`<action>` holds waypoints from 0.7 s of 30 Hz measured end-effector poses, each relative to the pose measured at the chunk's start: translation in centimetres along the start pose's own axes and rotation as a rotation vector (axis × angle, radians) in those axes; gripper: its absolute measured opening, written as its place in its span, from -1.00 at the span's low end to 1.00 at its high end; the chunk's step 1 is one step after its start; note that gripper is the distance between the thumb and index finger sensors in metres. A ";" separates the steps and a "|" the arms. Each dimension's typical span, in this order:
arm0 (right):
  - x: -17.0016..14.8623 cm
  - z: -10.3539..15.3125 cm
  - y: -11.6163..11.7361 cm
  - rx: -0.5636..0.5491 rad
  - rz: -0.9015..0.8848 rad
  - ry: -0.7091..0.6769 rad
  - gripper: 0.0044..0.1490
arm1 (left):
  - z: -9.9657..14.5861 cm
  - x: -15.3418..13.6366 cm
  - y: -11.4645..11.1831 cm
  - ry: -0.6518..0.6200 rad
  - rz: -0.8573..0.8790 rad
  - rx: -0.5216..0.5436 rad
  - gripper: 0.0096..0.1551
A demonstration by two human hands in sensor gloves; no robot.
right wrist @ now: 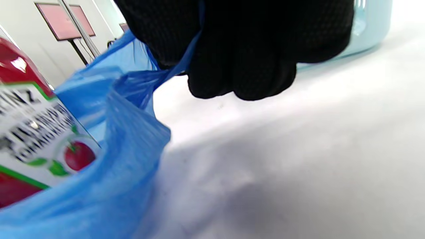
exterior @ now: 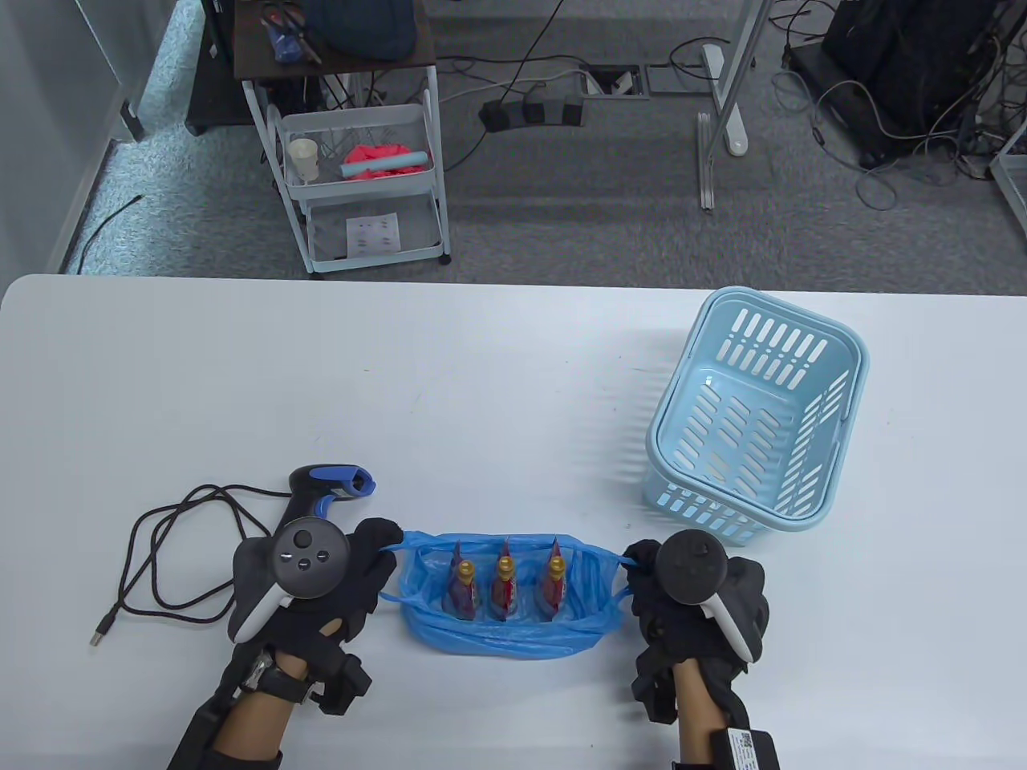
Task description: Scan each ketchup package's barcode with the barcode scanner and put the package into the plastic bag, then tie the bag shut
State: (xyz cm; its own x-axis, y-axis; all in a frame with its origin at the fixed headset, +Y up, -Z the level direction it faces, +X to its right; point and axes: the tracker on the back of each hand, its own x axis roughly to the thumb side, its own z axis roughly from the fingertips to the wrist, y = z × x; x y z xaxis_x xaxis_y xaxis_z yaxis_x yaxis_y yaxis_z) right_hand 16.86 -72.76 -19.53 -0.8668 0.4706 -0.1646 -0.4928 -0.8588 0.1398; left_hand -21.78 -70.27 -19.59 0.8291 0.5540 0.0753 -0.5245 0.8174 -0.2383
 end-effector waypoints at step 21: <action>5.1 3.6 -10.1 -0.120 -0.242 -0.235 -0.45 | 3.2 6.7 7.5 -0.126 0.095 0.212 -0.49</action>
State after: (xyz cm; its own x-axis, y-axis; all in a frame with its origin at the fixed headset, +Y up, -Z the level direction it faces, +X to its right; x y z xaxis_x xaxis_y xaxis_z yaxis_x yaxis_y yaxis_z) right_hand 17.16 -60.94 -18.22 -0.7265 0.6852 0.0522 -0.6859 -0.7277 0.0061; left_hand -20.71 -59.93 -17.77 0.7508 0.6339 0.1856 -0.6384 0.7686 -0.0424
